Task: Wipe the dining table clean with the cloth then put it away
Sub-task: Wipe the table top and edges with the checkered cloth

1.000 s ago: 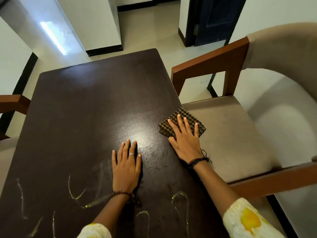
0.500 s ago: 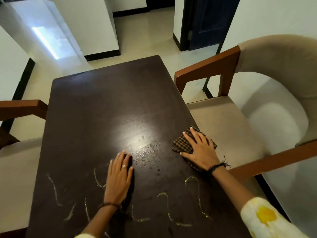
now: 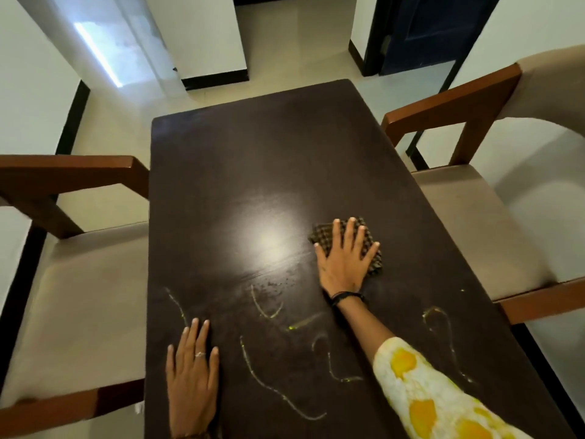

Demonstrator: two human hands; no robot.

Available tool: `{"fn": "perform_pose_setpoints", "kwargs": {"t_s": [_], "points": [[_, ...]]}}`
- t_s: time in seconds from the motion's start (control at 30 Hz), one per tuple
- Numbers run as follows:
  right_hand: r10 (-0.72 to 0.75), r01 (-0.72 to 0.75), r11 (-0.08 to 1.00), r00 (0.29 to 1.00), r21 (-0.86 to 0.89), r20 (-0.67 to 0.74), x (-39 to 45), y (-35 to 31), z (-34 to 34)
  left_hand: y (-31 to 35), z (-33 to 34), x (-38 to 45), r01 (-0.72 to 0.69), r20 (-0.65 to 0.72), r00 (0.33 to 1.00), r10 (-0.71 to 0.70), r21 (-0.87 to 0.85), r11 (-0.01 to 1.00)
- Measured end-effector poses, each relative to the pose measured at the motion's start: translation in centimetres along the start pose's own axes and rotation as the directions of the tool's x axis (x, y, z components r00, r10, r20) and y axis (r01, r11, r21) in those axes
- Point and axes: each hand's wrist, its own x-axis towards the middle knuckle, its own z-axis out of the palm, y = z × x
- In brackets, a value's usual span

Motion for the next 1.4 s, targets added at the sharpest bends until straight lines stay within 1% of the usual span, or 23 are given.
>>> {"fn": "perform_pose_setpoints", "kwargs": {"t_s": [0.1, 0.2, 0.27, 0.33, 0.37, 0.4, 0.47, 0.53, 0.6, 0.67, 0.73, 0.77, 0.87, 0.97, 1.03, 1.17, 1.3, 1.33, 1.4], "points": [[-0.136, 0.137, 0.990, 0.990, -0.041, 0.036, -3.1, -6.5, 2.1, -0.4, 0.0, -0.1, -0.020, 0.024, 1.000, 0.020, 0.017, 1.000], [-0.293, 0.300, 0.953, 0.949, -0.047, 0.118, -6.3, -10.8, 3.5, -0.7, 0.4, -0.1, -0.030, 0.008, 1.000, 0.029, 0.027, 0.999], [-0.387, 0.400, 0.915, 0.906, -0.050, 0.171, -7.2, -11.1, 3.5, -0.9, 0.5, -0.1, -0.035, -0.019, 0.999, 0.035, 0.011, 0.999], [-0.465, 0.478, 0.877, 0.872, -0.055, 0.151, -6.3, -9.2, 2.9, -0.9, 0.5, -0.1, -0.053, -0.047, 0.997, 0.053, -0.005, 0.999], [-0.479, 0.492, 0.869, 0.864, -0.052, 0.156, -5.4, -7.8, 2.5, -0.9, 0.5, -0.1, -0.065, -0.060, 0.996, 0.064, -0.009, 0.998], [-0.445, 0.457, 0.888, 0.882, -0.051, 0.154, -4.3, -6.1, 1.9, -0.9, 0.5, -0.1, -0.075, -0.074, 0.994, 0.074, -0.015, 0.997], [-0.314, 0.319, 0.946, 0.946, -0.056, 0.077, -2.2, -2.4, 0.7, -0.9, 0.4, -0.2, -0.094, -0.106, 0.990, 0.088, -0.051, 0.994], [-0.186, 0.187, 0.981, 0.982, -0.056, 0.026, -0.7, 1.4, -0.4, -0.8, 0.4, -0.3, -0.090, -0.141, 0.987, 0.073, -0.118, 0.989], [-0.100, 0.102, 0.993, 0.994, -0.055, 0.044, -0.6, 3.6, -1.0, -1.1, 0.1, -0.7, -0.028, -0.176, 0.984, 0.000, -0.160, 0.987], [-0.045, 0.047, 0.997, 0.998, -0.060, 0.035, -1.5, 3.5, -1.0, -1.6, -0.3, -1.3, 0.093, -0.202, 0.971, -0.127, -0.168, 0.981], [-0.030, 0.032, 0.999, 0.999, -0.043, 0.033, -2.9, 1.4, -0.5, -2.9, -0.6, -2.4, 0.214, -0.197, 0.949, -0.245, -0.166, 0.963], [-0.048, 0.050, 0.998, 0.998, -0.034, 0.038, -3.7, 0.0, 0.0, -3.4, -0.8, -2.9, 0.247, -0.189, 0.942, -0.279, -0.174, 0.953], [-0.187, 0.189, 0.981, 0.982, -0.037, 0.036, -5.8, -4.6, 1.8, -3.9, -0.9, -3.6, 0.290, -0.163, 0.929, -0.333, -0.241, 0.926], [-0.317, 0.320, 0.947, 0.947, -0.039, 0.057, -7.5, -10.4, 3.9, -3.8, -0.9, -3.3, 0.321, -0.138, 0.918, -0.371, -0.286, 0.903], [-0.390, 0.394, 0.918, 0.918, -0.051, 0.078, -8.4, -14.2, 5.3, -3.7, -0.9, -3.3, 0.309, -0.140, 0.923, -0.358, -0.282, 0.908], [-0.549, 0.561, 0.823, 0.826, -0.091, 0.123, -8.6, -21.1, 7.2, -3.8, -0.9, -3.4, 0.288, -0.154, 0.930, -0.333, -0.256, 0.923], [-0.621, 0.637, 0.768, 0.764, -0.060, 0.175, -7.9, -25.3, 8.2, -3.8, -0.9, -3.5, 0.260, -0.180, 0.934, -0.309, -0.251, 0.932], [-0.654, 0.672, 0.739, 0.731, -0.042, 0.196, -8.0, -25.5, 8.1, -3.8, -0.9, -3.5, 0.267, -0.182, 0.931, -0.317, -0.255, 0.929], [-0.740, 0.762, 0.647, 0.630, -0.005, 0.235, -8.3, -25.2, 8.2, -3.7, -0.8, -3.6, 0.316, -0.173, 0.913, -0.370, -0.274, 0.908]]}}
